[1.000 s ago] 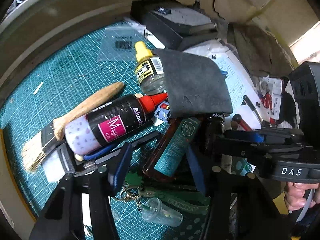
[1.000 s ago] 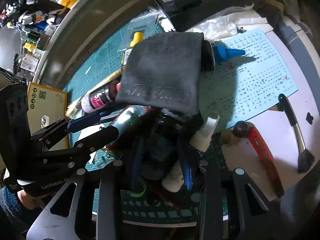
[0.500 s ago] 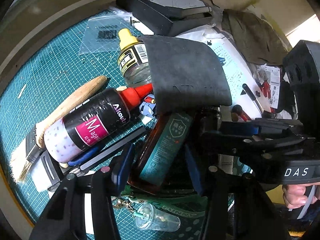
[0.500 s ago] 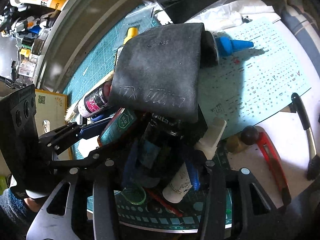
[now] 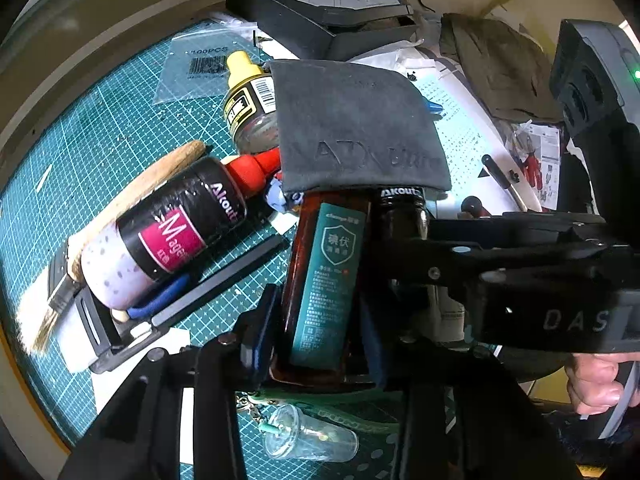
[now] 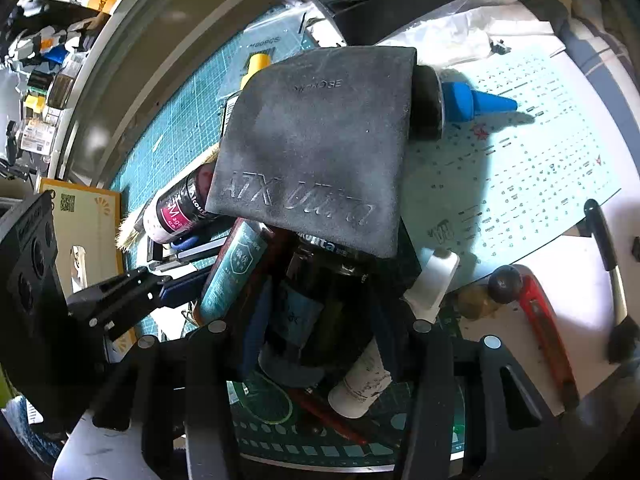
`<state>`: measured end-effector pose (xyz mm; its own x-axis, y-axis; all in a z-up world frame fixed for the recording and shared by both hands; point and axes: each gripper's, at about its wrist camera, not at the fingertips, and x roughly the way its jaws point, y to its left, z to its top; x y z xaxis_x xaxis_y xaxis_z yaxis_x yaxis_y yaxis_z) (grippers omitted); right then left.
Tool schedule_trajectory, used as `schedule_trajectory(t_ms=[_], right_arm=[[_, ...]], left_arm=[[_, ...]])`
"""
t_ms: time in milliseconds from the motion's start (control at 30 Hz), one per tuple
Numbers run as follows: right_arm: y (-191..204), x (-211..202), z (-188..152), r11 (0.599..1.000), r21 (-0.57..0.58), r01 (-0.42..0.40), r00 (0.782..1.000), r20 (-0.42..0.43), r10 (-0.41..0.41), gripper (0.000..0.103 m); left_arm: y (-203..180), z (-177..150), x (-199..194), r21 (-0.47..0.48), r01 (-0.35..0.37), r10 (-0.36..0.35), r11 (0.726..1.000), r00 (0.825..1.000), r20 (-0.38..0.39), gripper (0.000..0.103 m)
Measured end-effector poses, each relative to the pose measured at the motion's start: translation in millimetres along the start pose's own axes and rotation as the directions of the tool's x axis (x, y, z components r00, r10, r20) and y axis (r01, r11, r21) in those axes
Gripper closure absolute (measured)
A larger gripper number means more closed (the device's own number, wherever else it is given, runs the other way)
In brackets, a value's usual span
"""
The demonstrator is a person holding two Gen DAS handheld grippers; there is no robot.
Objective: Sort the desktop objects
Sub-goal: 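Grasp the brown teal-labelled bottle with the left tool while the right tool grasps the black nozzle bottle, then lift the brown bottle and black nozzle bottle off the mat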
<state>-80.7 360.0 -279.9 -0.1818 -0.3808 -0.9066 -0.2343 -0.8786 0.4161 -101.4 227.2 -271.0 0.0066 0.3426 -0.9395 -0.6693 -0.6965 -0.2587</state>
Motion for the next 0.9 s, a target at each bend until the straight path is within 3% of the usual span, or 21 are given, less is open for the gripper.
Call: schedule_trajectory(t_ms=[633,900], right_arm=[[13.6,-28.9,-11.8,0.999,-0.028,0.025,0.996,0.088,-0.022,0.065],[11.0,-48.8,-21.2,1.0,-0.017,0.024,0.99,0.141,-0.022,0.066]], left_arm=[[-1.2,-6.1,-20.5,-0.07,0.057,-0.056,0.996,0.998,0.017,0.069],[0.6,-14.3,-39.8,-0.087,0.05,-0.045,0.995,0.997,0.059,0.069]])
